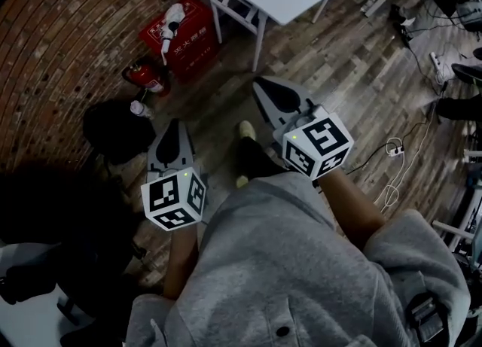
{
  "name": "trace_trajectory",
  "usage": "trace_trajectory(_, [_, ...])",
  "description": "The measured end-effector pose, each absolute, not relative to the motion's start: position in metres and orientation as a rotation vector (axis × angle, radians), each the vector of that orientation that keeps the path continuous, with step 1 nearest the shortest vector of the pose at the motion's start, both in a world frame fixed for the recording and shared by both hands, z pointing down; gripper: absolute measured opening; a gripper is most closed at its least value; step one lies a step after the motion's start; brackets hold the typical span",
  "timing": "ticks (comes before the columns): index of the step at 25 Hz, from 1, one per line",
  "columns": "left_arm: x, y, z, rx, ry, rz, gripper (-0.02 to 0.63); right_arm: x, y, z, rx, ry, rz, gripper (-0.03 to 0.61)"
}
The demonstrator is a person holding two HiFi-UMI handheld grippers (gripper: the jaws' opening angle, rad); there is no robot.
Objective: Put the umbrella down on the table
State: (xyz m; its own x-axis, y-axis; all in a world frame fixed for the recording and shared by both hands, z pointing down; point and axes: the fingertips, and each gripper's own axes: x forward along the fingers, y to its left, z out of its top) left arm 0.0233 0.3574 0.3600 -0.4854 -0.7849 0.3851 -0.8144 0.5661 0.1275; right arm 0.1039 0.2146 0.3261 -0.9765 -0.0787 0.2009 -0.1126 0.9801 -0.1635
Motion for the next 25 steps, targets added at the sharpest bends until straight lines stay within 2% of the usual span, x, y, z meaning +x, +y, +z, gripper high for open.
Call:
trace_trajectory(14, [-0.057, 0.265, 0.366, 1.328, -2.337, 0.115, 0.031, 0.016, 0.142, 0.335, 0.14, -2.891, 0.291, 0.028])
trace_trajectory(25, [-0.088, 0.22, 0.376, 1.284, -2.316, 0.113, 0.031, -0.025, 0.1, 0.341, 0.071, -2.862, 0.3, 0.029])
